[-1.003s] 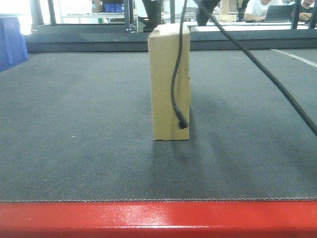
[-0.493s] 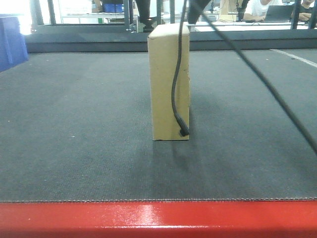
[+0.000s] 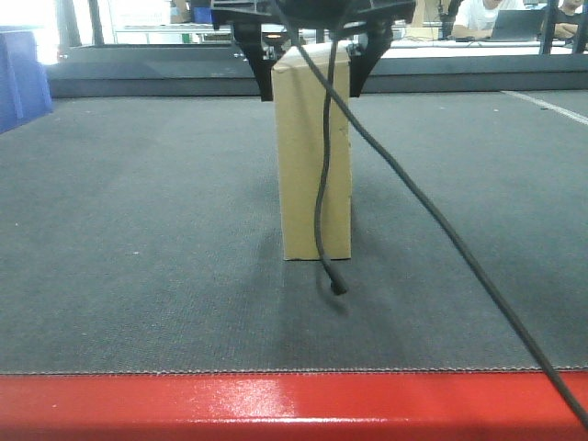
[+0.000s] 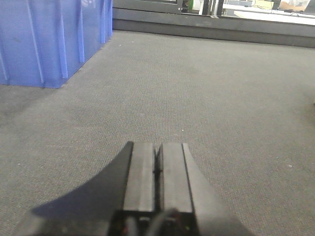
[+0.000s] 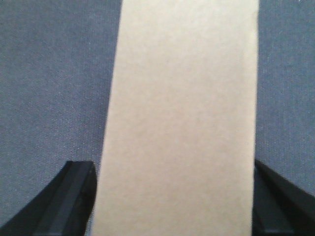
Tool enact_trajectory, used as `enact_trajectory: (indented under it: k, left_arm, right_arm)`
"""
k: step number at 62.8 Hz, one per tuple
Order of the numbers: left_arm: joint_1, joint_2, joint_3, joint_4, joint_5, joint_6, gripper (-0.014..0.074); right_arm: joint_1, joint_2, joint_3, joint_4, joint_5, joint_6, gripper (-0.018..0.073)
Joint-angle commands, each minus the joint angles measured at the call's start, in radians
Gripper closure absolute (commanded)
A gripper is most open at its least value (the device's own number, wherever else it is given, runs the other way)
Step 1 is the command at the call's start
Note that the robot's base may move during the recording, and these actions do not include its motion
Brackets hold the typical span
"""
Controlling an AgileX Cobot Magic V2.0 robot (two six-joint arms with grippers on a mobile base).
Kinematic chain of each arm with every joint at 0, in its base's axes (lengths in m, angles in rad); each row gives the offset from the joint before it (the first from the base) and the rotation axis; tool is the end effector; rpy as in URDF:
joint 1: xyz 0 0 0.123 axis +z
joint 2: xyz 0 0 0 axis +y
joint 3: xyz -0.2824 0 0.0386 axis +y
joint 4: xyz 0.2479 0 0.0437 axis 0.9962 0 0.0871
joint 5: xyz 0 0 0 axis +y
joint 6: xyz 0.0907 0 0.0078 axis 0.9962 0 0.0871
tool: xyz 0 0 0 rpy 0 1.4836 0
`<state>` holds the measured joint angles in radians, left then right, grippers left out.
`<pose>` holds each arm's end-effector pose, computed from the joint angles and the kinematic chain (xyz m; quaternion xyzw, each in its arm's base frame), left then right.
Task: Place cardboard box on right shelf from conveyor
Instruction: 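Lift the tan box off the conveyor with the right gripper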
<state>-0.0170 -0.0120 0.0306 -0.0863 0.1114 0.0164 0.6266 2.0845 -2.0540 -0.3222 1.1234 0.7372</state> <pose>0.0567 -0.0018 0.1933 -0.0156 0.7218 -0.0333 0.6912 0.3920 0.2517 0.3105 0.0217 0.9561 0.0330 0.2903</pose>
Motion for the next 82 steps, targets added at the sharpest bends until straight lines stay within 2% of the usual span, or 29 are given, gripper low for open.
enact_trajectory:
  k: [1, 10, 13, 27, 35, 48, 67, 82]
  left_arm:
    - [-0.006, -0.012, -0.003, -0.005, -0.084, -0.005, 0.0715]
    - [-0.006, -0.012, -0.003, -0.005, -0.084, -0.005, 0.0715]
    - [-0.006, -0.012, -0.003, -0.005, -0.084, -0.005, 0.0715]
    - [-0.006, -0.012, -0.003, -0.005, -0.084, -0.005, 0.0715]
    - [-0.006, -0.012, -0.003, -0.005, -0.084, -0.005, 0.0715]
    - [-0.006, -0.012, -0.003, -0.005, -0.084, -0.005, 0.0715]
    - [-0.006, -0.012, -0.003, -0.005, -0.084, -0.005, 0.0715]
    - [-0.006, -0.012, -0.003, -0.005, -0.084, -0.005, 0.0715]
  right_arm:
    - [-0.003, -0.057, -0.034, -0.038, -0.023, -0.008, 0.0056]
    - [-0.013, -0.06, -0.034, -0.037, -0.014, -0.011, 0.0286]
    - [-0.014, -0.066, -0.033, -0.033, -0.009, -0.023, 0.0318]
    - [-0.035, -0.125, -0.004, 0.025, -0.052, -0.192, 0.0321]
    - [-0.066, -0.211, 0.115, 0.079, -0.139, -0.247, 0.0321]
    - [-0.142, -0.431, 0.432, 0.085, -0.341, -0.274, 0.0321]
    - [-0.28, -0.817, 0.86, 0.081, -0.5, -0.278, 0.0321]
    - [-0.299, -1.118, 1.099, 0.052, -0.566, -0.278, 0.0321]
